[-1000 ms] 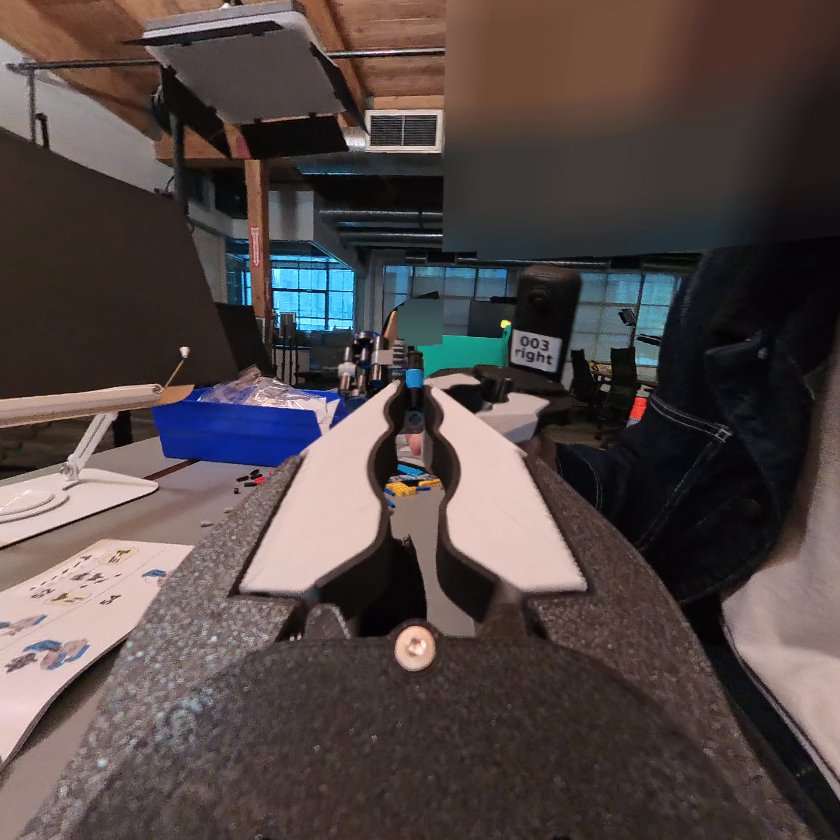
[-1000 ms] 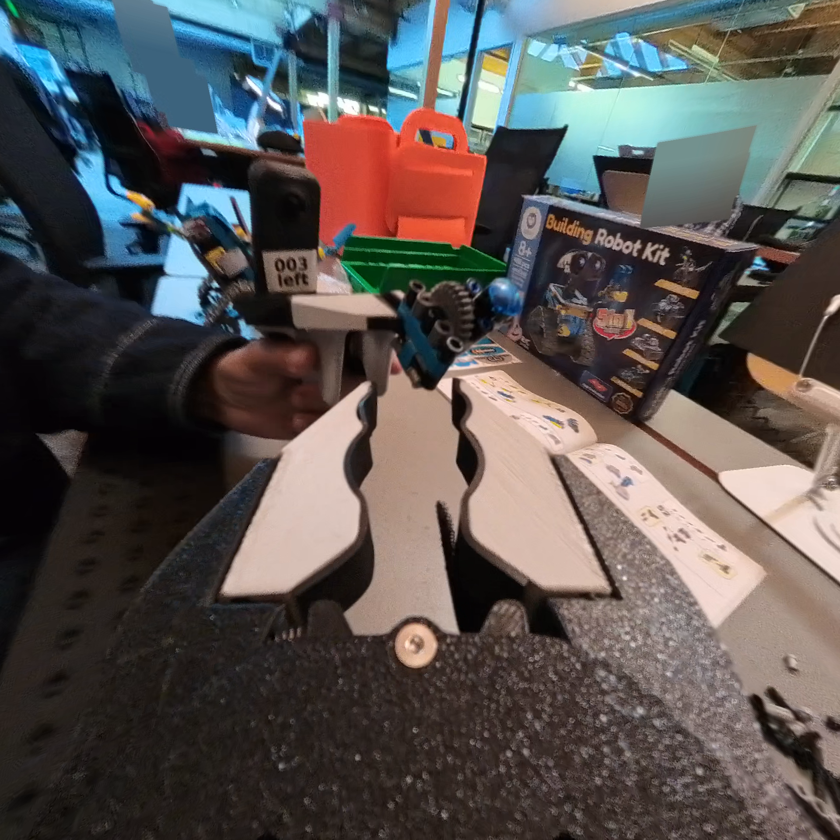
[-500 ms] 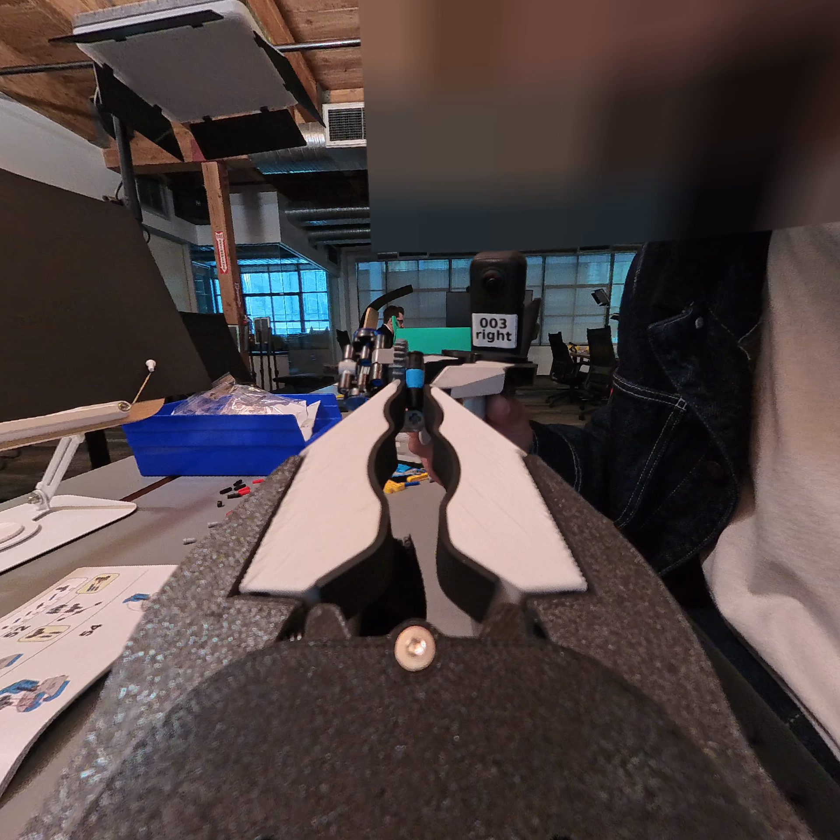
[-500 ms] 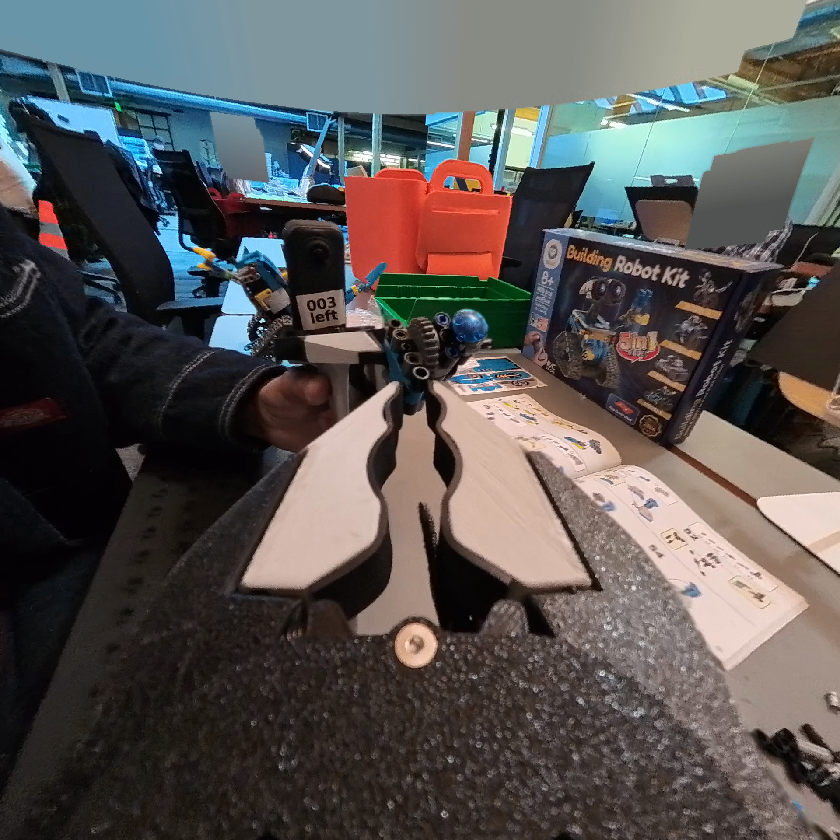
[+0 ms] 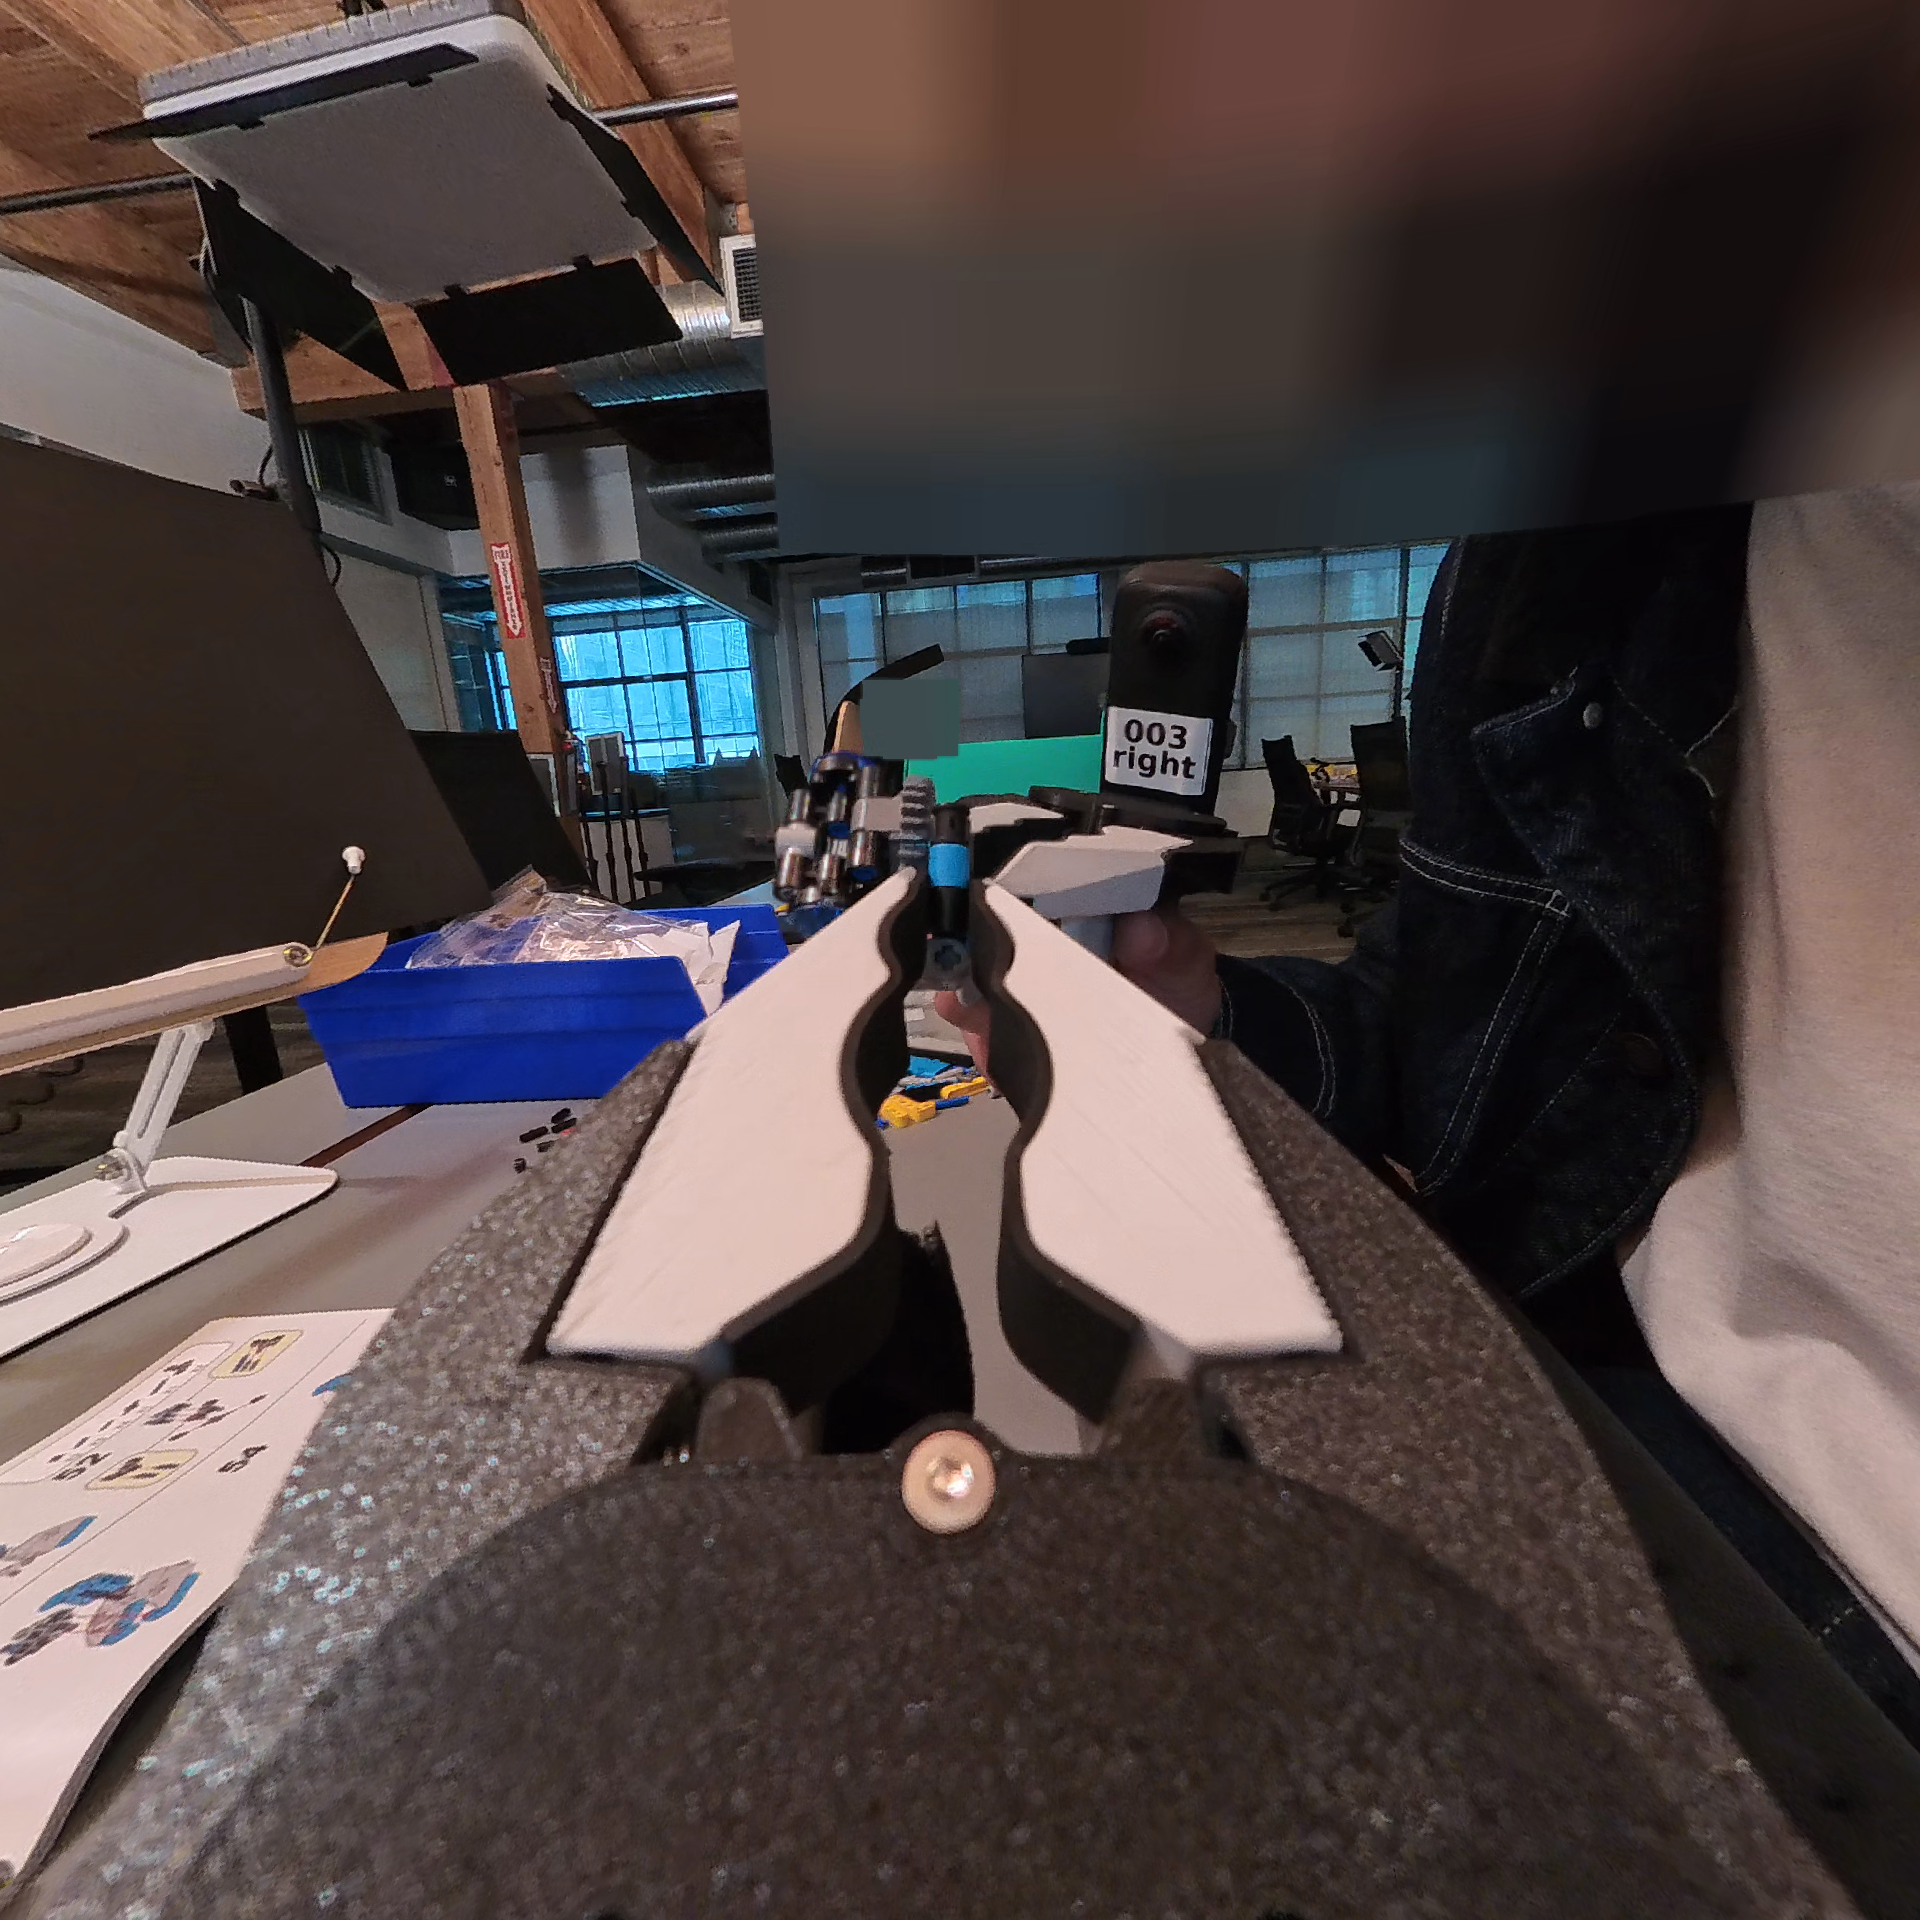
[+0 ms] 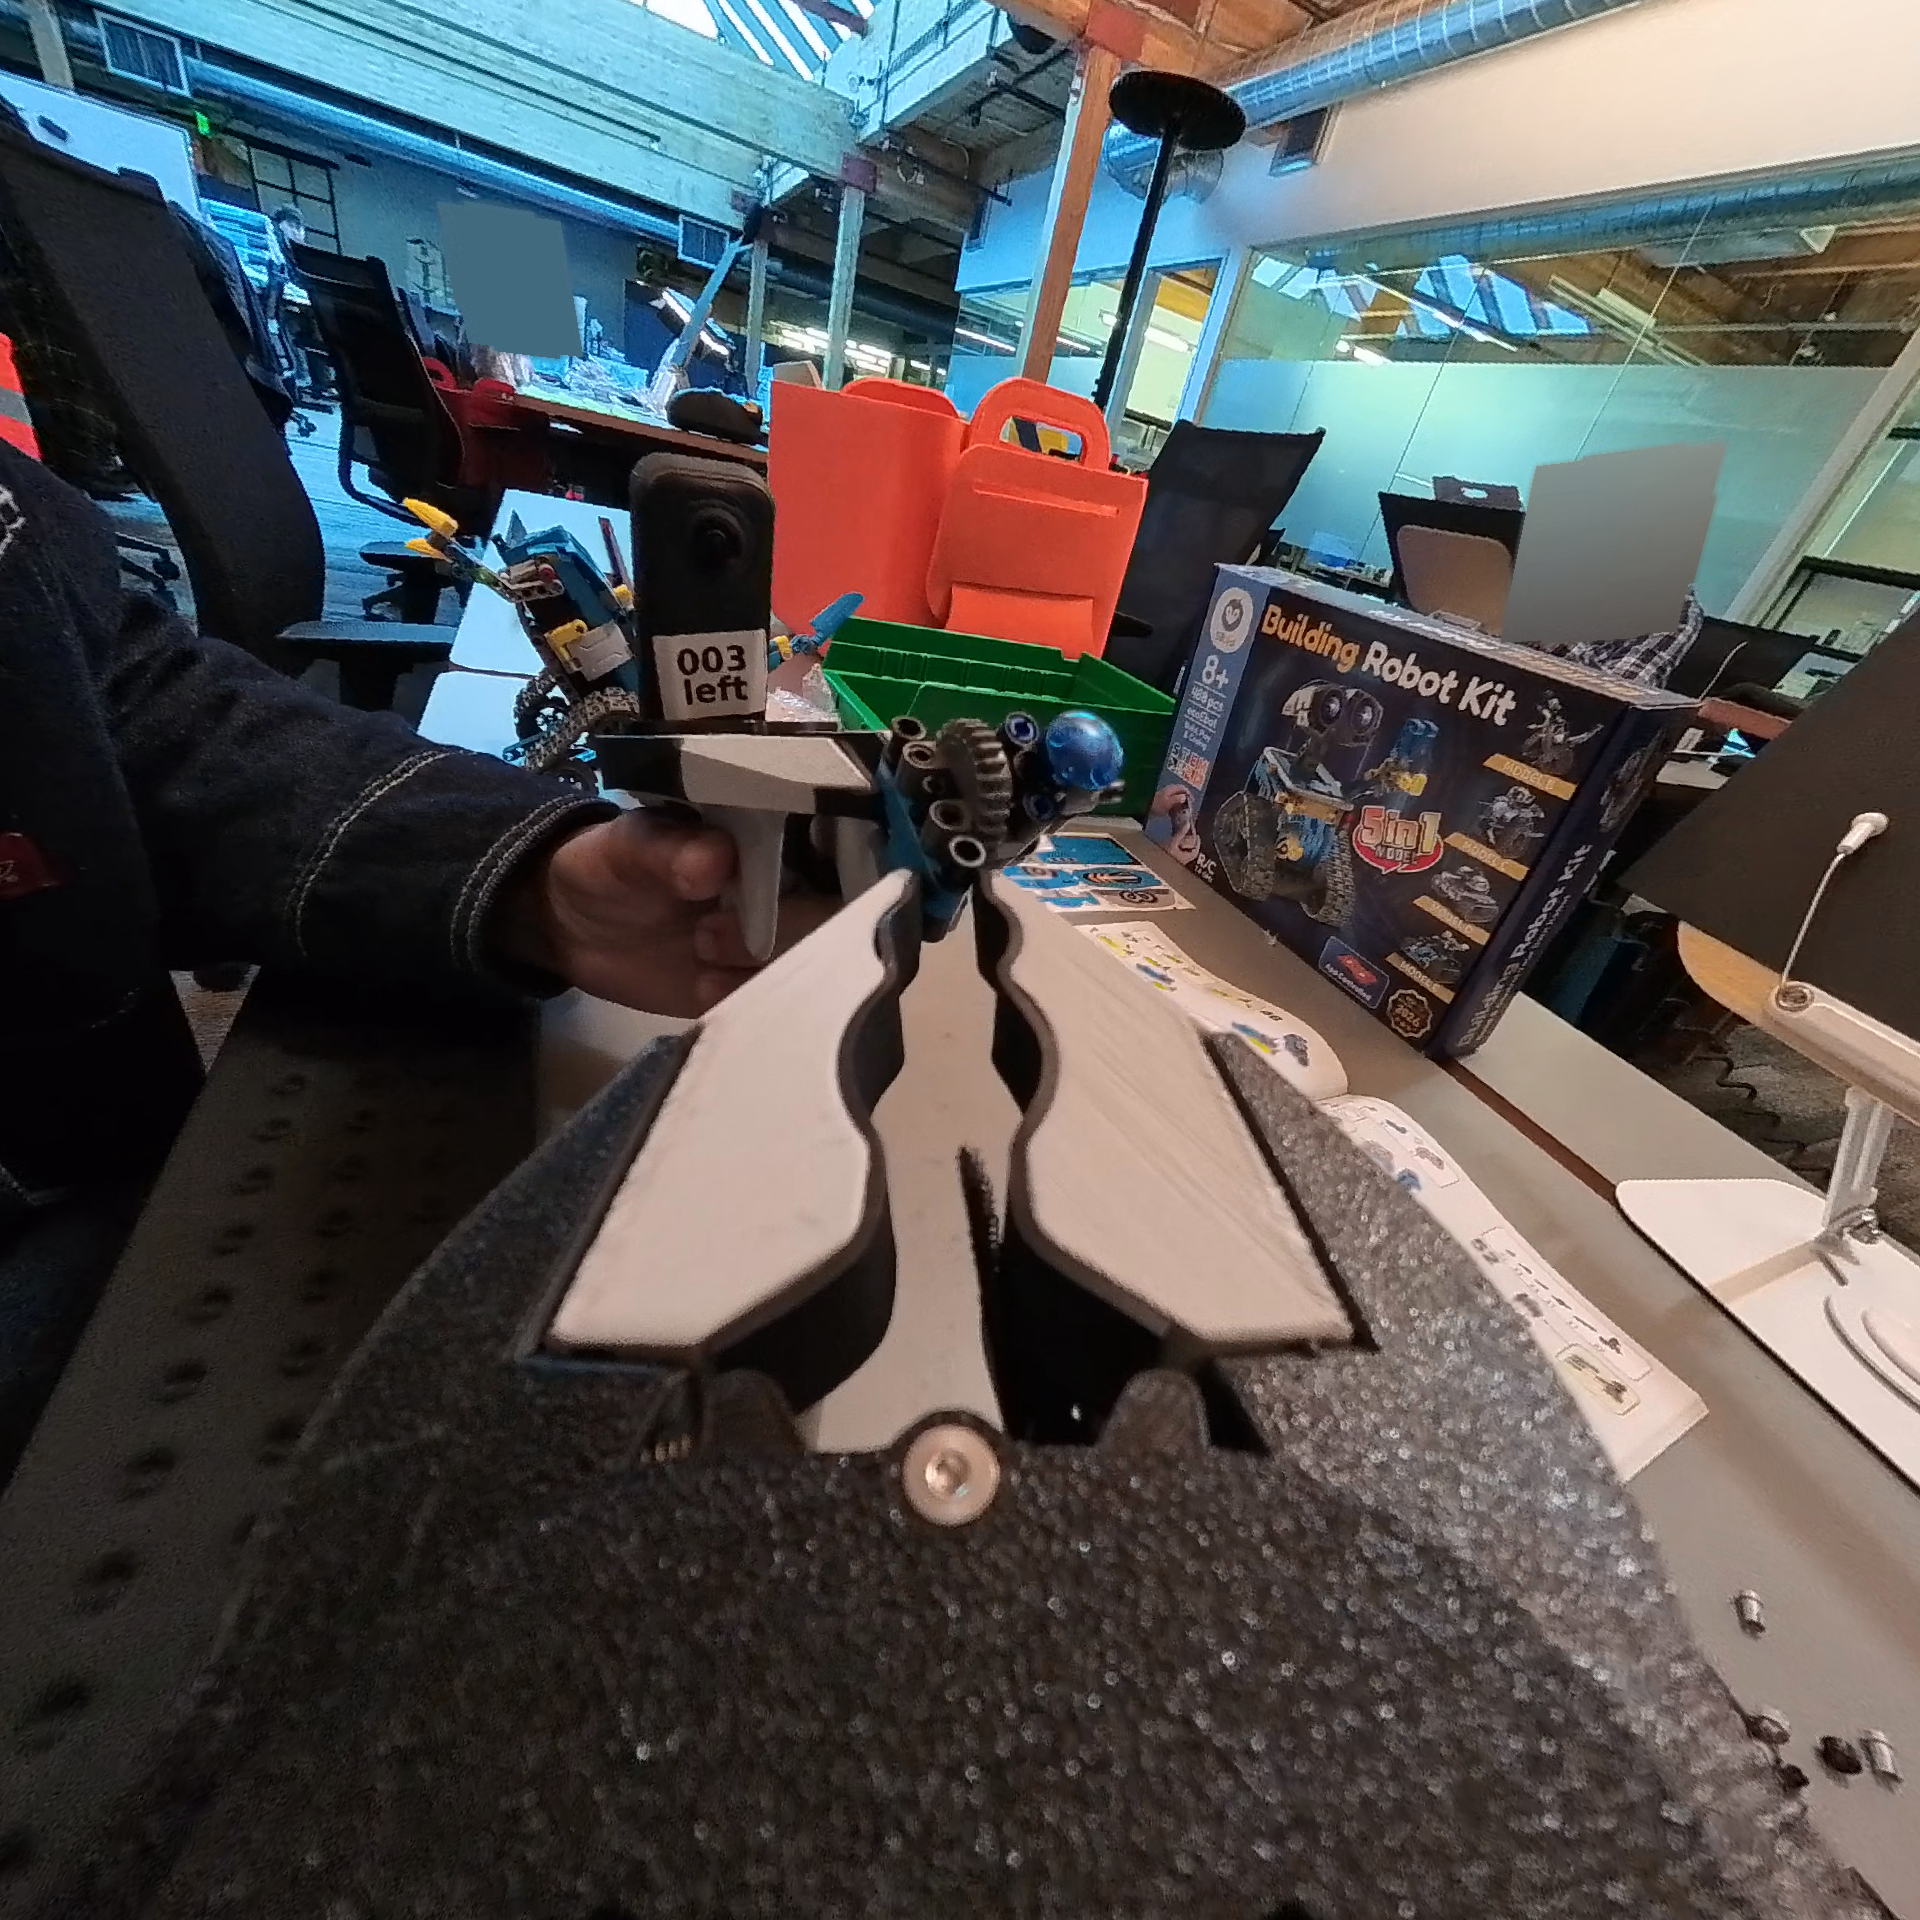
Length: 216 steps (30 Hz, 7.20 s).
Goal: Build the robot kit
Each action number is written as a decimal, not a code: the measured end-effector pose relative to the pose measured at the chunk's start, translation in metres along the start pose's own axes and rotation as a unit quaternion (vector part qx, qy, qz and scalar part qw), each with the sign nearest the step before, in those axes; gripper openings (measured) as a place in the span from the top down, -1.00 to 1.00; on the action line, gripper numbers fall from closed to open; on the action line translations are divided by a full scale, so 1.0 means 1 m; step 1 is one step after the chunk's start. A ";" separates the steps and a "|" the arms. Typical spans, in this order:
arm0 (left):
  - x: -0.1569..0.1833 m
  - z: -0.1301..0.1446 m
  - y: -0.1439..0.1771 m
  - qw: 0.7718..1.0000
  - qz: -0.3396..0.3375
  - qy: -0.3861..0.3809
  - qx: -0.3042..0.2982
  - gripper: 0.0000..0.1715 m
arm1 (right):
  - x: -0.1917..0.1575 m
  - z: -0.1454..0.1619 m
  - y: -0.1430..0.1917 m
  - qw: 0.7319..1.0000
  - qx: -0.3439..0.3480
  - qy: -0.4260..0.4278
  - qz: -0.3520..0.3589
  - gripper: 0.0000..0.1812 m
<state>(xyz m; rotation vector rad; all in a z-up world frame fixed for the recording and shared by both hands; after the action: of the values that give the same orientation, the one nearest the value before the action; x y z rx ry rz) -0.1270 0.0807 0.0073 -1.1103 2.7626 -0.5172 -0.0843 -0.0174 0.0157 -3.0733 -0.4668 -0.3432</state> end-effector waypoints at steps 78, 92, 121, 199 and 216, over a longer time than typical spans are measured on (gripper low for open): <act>-0.052 0.094 0.037 0.822 -0.138 -0.123 -0.539 0.92 | 0.070 0.158 0.040 0.897 -0.334 -0.283 0.069 0.38; -0.046 0.064 -0.007 0.910 -0.141 0.172 -0.350 0.59 | 0.037 0.082 0.013 0.944 -0.278 0.081 0.156 0.52; 0.013 0.042 -0.008 0.925 0.101 0.271 -0.249 0.87 | -0.009 0.046 0.012 0.930 -0.012 -0.321 -0.176 0.87; 0.008 0.036 -0.029 0.950 0.009 0.272 -0.155 0.42 | 0.016 0.015 0.032 0.961 0.117 -0.245 -0.056 0.90; 0.032 0.019 -0.026 0.911 0.152 0.368 -0.110 0.80 | -0.010 0.003 0.025 0.898 0.165 -0.329 -0.240 0.91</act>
<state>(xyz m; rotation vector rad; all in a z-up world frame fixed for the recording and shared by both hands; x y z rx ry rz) -0.1291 0.0358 -0.0010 -0.5454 3.6326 -0.7093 -0.0856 -0.0436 0.0116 -2.6166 -1.1577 0.7364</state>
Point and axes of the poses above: each gripper's, where its closed fingertips meet, y back along the fingers, z out of its underside, x = y × z across the jaws, the point moved 5 cm from there along y, back along the fingers, and after that the axes turned 12 degrees about -z, right-handed, at the moved point
